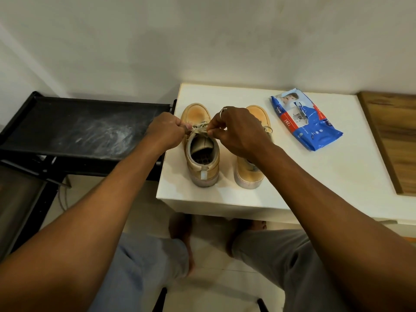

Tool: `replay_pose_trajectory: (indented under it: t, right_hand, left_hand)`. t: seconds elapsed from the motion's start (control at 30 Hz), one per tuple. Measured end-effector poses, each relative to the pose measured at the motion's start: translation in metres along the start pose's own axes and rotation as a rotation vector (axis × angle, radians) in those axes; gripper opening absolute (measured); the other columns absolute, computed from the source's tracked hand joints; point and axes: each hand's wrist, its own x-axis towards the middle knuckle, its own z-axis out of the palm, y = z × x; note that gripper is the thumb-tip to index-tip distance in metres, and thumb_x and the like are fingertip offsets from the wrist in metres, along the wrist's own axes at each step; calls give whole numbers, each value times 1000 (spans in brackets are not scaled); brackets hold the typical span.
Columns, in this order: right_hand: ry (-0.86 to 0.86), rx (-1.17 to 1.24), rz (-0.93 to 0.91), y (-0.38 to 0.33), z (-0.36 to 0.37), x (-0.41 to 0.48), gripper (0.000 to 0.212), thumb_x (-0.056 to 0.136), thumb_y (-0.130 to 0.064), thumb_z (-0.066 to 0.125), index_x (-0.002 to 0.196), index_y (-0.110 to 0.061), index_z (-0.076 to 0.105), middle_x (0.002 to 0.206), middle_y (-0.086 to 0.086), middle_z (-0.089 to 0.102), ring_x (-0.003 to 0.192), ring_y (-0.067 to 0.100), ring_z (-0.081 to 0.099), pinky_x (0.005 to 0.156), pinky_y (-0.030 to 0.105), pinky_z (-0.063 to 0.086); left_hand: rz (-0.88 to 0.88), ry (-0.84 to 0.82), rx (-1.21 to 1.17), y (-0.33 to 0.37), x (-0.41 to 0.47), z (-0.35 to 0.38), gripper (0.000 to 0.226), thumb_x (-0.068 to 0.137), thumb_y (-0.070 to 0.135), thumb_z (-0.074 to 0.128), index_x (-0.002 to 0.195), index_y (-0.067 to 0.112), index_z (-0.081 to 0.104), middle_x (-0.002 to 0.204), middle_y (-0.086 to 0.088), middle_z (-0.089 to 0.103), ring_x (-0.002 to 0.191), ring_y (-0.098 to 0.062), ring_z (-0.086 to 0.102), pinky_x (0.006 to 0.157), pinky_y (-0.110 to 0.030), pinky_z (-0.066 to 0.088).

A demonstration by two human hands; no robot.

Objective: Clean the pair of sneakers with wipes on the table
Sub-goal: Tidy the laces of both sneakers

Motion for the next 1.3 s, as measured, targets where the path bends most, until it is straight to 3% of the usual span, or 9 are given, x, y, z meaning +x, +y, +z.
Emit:
replay_pose_trajectory:
  t: [0.17, 0.33, 0.5, 0.57, 0.67, 0.87, 1.0, 1.13, 1.3]
  right_hand:
    - [-29, 24, -42, 1, 0, 0, 13, 88, -31, 70, 98, -26, 77, 88, -11, 61, 86, 12, 59, 76, 41, 54]
    - [-28, 88, -34, 9, -3, -5, 22, 88, -36, 69, 109, -30, 71, 99, -11, 57, 93, 8, 55, 81, 33, 52]
    - [8, 75, 72, 22, -14, -6, 35, 84, -44, 72, 116, -31, 67, 109, -10, 58, 98, 7, 56, 81, 25, 49]
    - [39, 32, 133, 29, -19, -6, 43, 80, -53, 72, 118, -34, 65, 115, -9, 57, 105, 11, 57, 87, 31, 51]
    - [42, -81, 252, 43, -28, -8, 65, 73, -68, 69, 128, -33, 58, 135, 1, 53, 122, 22, 51, 98, 46, 47]
    - [-269, -9, 554, 65, -38, -21, 114, 56, -83, 62, 149, -25, 31, 141, 9, 50, 118, 28, 56, 90, 41, 55]
    - [-411, 101, 613, 68, -39, -26, 111, 65, -72, 70, 153, -27, 20, 139, 7, 47, 99, 24, 60, 71, 34, 60]
    - [-499, 234, 665, 72, -40, -27, 112, 67, -61, 77, 154, -33, 12, 123, 7, 57, 89, 23, 68, 67, 33, 61]
    - [-521, 333, 729, 81, -31, -31, 92, 88, -24, 72, 153, -36, 9, 107, 16, 66, 75, 25, 73, 60, 34, 60]
  left_hand:
    - [58, -8, 36, -5, -1, -1, 43, 99, 44, 58, 89, 6, 76, 86, -12, 72, 74, -21, 63, 58, -25, 41]
    - [95, -47, -1, -12, -1, -10, 47, 98, 55, 52, 98, 12, 70, 99, -7, 73, 84, -25, 70, 75, -39, 55]
    - [-91, -385, -117, -6, -16, -22, 87, 76, 84, 41, 138, 23, 49, 134, 0, 58, 92, -20, 70, 79, -42, 62]
    - [-101, -499, -86, -4, -20, -20, 98, 72, 81, 51, 152, 28, 35, 141, -1, 54, 91, -21, 73, 78, -41, 63]
    - [-78, -510, -117, -5, -18, -14, 92, 76, 64, 71, 153, 33, 31, 131, -5, 61, 81, -20, 77, 72, -39, 64]
    - [-77, -476, -189, -6, -12, -3, 71, 91, 32, 74, 152, 32, 38, 125, -8, 66, 76, -24, 78, 71, -45, 64]
    - [-73, -467, -202, -4, -11, 0, 71, 92, 31, 73, 153, 32, 37, 124, -9, 67, 76, -25, 78, 69, -44, 64]
    - [-74, -485, -224, -6, -8, 0, 69, 91, 33, 75, 151, 31, 41, 120, -8, 69, 77, -27, 78, 68, -43, 64]
    - [-61, -496, -225, -6, -9, 0, 61, 92, 32, 74, 147, 29, 48, 117, -7, 70, 77, -27, 78, 71, -45, 64]
